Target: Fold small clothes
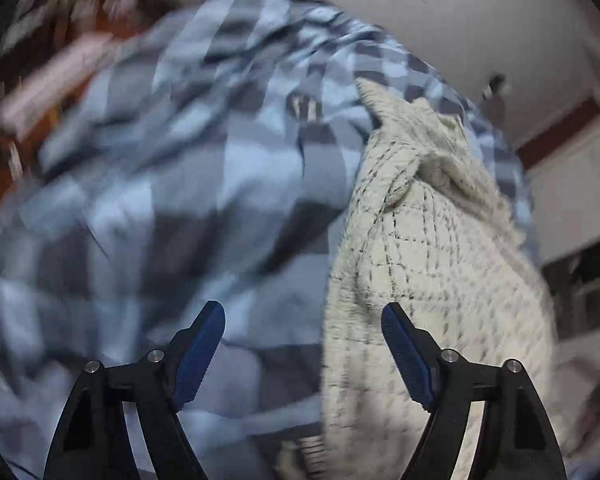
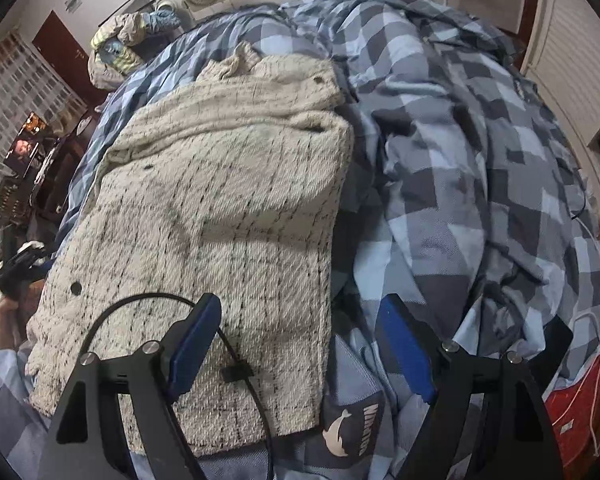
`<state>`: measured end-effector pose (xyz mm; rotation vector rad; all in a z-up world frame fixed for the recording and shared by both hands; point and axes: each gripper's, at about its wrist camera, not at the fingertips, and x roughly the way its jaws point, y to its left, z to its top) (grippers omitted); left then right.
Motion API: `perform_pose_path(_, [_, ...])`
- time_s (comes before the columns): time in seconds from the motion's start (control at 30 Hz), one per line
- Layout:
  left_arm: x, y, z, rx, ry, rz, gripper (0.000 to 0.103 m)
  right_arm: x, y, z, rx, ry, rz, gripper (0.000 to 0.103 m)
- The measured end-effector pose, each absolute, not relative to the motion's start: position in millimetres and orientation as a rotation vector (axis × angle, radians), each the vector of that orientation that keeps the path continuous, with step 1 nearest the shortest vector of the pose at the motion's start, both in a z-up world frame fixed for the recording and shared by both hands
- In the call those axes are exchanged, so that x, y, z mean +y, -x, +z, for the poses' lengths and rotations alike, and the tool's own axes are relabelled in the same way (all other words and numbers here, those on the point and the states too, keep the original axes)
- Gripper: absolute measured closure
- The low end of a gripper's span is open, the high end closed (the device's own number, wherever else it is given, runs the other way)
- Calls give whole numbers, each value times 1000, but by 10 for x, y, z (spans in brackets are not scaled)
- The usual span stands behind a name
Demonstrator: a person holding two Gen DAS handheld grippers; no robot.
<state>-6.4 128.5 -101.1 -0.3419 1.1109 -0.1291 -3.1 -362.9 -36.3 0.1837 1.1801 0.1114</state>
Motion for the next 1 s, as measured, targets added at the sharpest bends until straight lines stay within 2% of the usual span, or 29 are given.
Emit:
perform_pose_path(0.1, [1116,93,-879,1131,163,-240,22,-3604,10,-341,1174,-182,124,24])
perform_pose_path(0.2, [1082,68,-1065,1359,252,-468,22,-3559,0,-334,1185,-157,132,24])
perform_pose_path(0.3, [1064,269,-1200,1449,327,-610,22,-3556,22,-346,1193,-147,138,24])
perform_pose_path(0.4, [1119,462,-1251,1427,302,-671,22,-3583,39,-376,1207,-154,138,24])
perform_pose_path(0.57, [1457,729,-1290,1395,570,-883,22,-3641,40,-443,1227,-186,130,24])
perform_pose_path(0.7, [1320,910,-1382,1481,385,-1045,22,-3656,78,-465,1235,-200,141,24])
perform_pose_path(1.0, [1584,752,-1352,1400,526,-1064,22,-3743,78,-766,1365,-323,272,24])
